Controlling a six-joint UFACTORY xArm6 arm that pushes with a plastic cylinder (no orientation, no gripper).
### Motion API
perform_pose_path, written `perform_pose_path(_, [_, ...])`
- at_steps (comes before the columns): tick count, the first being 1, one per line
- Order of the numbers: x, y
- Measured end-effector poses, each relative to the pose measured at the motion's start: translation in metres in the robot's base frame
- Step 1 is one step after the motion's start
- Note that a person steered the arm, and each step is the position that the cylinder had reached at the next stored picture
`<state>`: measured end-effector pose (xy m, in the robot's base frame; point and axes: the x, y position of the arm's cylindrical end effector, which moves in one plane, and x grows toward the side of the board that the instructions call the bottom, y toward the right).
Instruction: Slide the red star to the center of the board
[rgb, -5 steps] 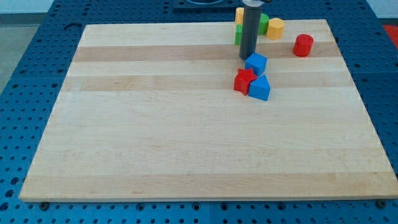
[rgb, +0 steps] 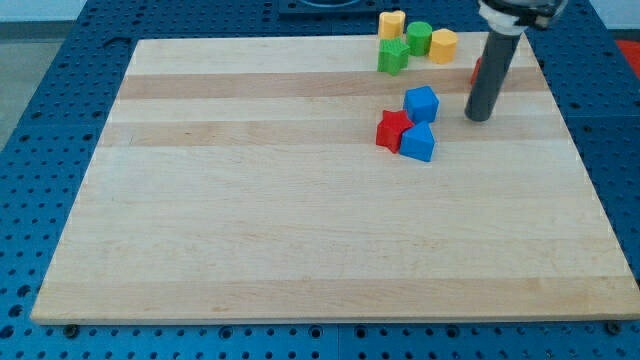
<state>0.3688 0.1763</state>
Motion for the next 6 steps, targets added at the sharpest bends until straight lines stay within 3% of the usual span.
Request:
perform_pose_path(4, [0.028,-0.207])
perform_pose_path(6, [-0.057,-0.207])
